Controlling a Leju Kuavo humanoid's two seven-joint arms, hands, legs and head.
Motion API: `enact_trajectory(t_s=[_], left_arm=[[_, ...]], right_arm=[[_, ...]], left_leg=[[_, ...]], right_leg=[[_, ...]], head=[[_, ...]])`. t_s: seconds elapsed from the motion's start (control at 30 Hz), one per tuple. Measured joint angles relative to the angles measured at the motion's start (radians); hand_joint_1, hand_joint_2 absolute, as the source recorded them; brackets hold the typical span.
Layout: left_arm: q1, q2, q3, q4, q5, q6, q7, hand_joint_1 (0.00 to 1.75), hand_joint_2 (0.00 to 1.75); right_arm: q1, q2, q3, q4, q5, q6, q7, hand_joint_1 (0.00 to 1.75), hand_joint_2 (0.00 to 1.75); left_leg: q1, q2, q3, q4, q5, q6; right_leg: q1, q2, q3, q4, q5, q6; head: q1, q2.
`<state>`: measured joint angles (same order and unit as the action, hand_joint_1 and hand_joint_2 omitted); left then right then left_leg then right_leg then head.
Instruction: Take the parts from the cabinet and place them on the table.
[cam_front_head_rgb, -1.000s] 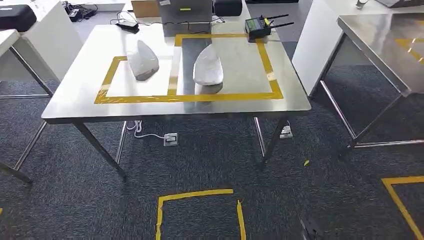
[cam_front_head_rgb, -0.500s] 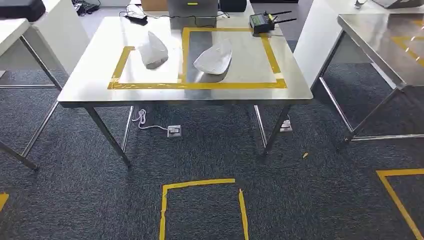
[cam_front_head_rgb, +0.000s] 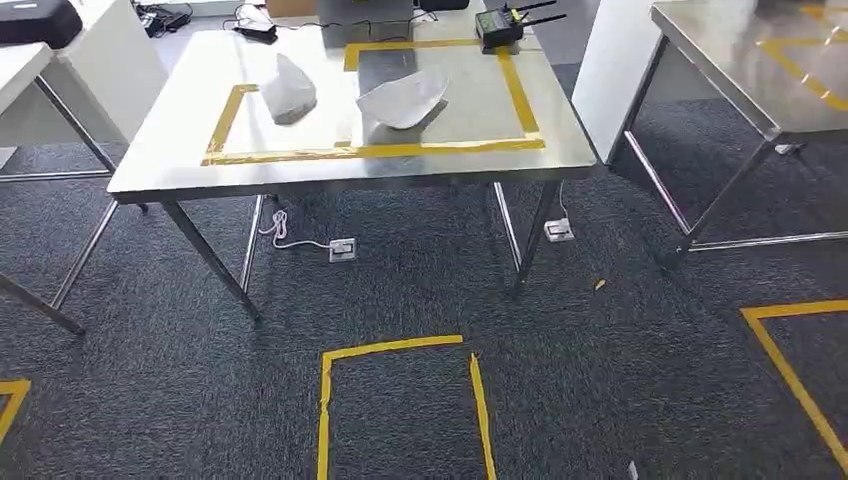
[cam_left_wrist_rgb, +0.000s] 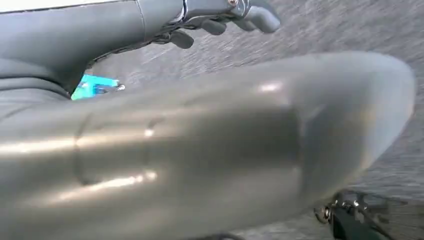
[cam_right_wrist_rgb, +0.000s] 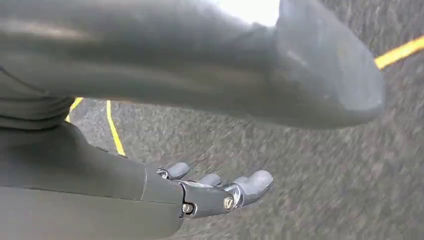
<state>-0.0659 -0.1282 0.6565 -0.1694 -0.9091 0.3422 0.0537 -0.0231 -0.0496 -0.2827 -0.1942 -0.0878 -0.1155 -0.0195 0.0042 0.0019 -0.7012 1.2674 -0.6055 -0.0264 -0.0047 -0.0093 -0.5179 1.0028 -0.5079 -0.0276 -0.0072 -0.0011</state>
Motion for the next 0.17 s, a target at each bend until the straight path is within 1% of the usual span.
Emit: enact_trajectory(t_s=[0.03, 0.07, 0.1, 0.13, 0.17], left_arm=[[0.001, -0.002, 0.0, 0.001, 0.002, 0.0, 0.007, 0.0, 0.0], [0.002, -0.002, 0.0, 0.002, 0.012, 0.0, 0.026, 0.0, 0.0], [0.003, -0.002, 0.0, 0.002, 0.012, 0.0, 0.044, 0.0, 0.0], [0.005, -0.002, 0.0, 0.002, 0.007, 0.0, 0.089, 0.0, 0.0], [0.005, -0.002, 0.0, 0.002, -0.002, 0.0, 0.129, 0.0, 0.0]], right_arm=[[0.002, -0.001, -0.003, 0.0, 0.0, -0.002, 0.007, 0.0, 0.0], [0.004, -0.003, -0.003, 0.0, 0.006, -0.008, 0.015, 0.0, 0.0], [0.004, -0.003, -0.003, 0.0, 0.008, -0.011, 0.02, 0.0, 0.0], [0.005, -0.003, -0.003, 0.0, 0.012, -0.011, 0.027, 0.0, 0.0], [0.005, -0.002, -0.003, 0.0, 0.014, -0.01, 0.029, 0.0, 0.0]], left_leg=[[0.0, 0.0, -0.007, 0.044, -0.01, -0.002], [0.001, 0.0, 0.005, 0.058, 0.012, -0.002], [0.002, 0.0, 0.026, 0.039, 0.037, -0.002], [0.002, 0.0, 0.083, -0.032, 0.08, 0.0], [0.003, 0.0, 0.151, -0.125, 0.101, 0.003]], right_leg=[[0.0, -0.001, -0.012, 0.002, 0.007, 0.001], [0.0, -0.002, -0.027, 0.005, 0.018, 0.004], [0.0, -0.003, -0.036, 0.006, 0.023, 0.006], [0.0, -0.004, -0.049, 0.009, 0.032, 0.009], [-0.001, -0.003, -0.054, 0.013, 0.039, 0.014]], head=[[0.0, 0.0], [0.0, 0.0], [0.0, 0.0], [0.0, 0.0], [0.0, 0.0]])
